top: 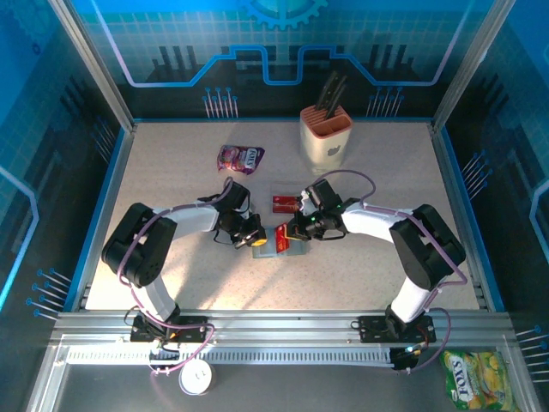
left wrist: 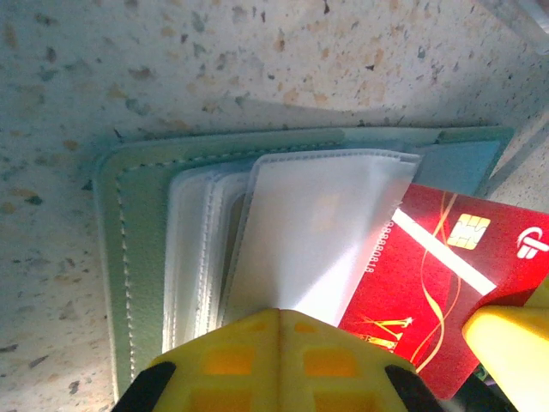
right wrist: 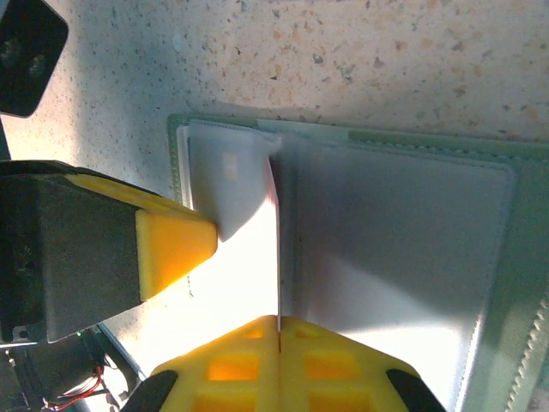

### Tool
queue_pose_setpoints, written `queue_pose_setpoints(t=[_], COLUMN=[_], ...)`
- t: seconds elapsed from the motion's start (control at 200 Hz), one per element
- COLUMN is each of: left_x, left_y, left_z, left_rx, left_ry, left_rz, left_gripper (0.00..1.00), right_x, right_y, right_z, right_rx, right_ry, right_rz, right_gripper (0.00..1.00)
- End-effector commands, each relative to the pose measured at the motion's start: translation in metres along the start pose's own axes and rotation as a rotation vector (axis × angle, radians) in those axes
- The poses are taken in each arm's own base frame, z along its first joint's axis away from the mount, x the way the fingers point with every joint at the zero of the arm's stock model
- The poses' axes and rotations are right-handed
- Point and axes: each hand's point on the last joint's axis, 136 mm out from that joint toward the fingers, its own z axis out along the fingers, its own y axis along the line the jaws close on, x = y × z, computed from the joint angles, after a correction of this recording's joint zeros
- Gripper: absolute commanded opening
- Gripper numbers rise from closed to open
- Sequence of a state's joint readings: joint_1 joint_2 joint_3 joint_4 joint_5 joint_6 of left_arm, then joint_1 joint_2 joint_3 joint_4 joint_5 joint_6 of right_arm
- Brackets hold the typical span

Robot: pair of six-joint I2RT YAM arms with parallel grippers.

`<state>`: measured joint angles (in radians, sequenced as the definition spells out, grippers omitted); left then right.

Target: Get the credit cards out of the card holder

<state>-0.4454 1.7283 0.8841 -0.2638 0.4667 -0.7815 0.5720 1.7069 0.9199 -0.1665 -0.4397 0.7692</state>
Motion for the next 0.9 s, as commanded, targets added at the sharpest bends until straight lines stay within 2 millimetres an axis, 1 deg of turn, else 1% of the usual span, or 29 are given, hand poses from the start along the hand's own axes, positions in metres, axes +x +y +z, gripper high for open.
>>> queue_pose_setpoints(t=[0.0, 0.22, 0.335, 0.405, 0.51, 0.59, 0.66, 0.75, 0.895], left_x=[0.001, -0.001, 0.000, 0.000, 0.001, 0.002, 0.002, 0.003, 0.003], left_y=[-0.001, -0.013, -0.014, -0.014, -0.015, -0.014, -0.013, -0.013, -0.010], left_z=[-0.001, -0.006, -0.008, -0.009, -0.012, -0.013, -0.015, -0.016, -0.017], left_rx=[-0.021, 0.014, 0.020, 0.019, 0.021, 0.018, 0.015, 0.011, 0.005], left_ry=[0.013, 0.003, 0.000, -0.003, -0.010, -0.013, -0.018, -0.021, -0.024], left_rz=[0.013, 0.025, 0.023, 0.023, 0.027, 0.028, 0.028, 0.029, 0.027], left_gripper=[0.00, 0.02, 0.03, 0.03, 0.03, 0.03, 0.04, 0.03, 0.03], right_x=[-0.011, -0.019, -0.023, -0.025, -0.031, -0.033, -0.032, -0.028, -0.039], right_y=[0.006, 0.013, 0.012, 0.008, 0.003, 0.003, 0.004, -0.001, -0.005], right_z=[-0.017, -0.028, -0.033, -0.037, -0.047, -0.054, -0.056, -0.058, -0.062], right_rx=[0.021, 0.059, 0.098, 0.145, 0.225, 0.260, 0.271, 0.302, 0.366], right_ry=[-0.030, -0.037, -0.027, -0.018, -0.004, 0.023, 0.075, 0.164, 0.222], right_rz=[-0.035, -0.116, -0.183, -0.234, -0.356, -0.473, -0.564, -0.652, -0.784], right_gripper=[0.06, 0.05, 0.05, 0.04, 0.03, 0.03, 0.03, 0.05, 0.03])
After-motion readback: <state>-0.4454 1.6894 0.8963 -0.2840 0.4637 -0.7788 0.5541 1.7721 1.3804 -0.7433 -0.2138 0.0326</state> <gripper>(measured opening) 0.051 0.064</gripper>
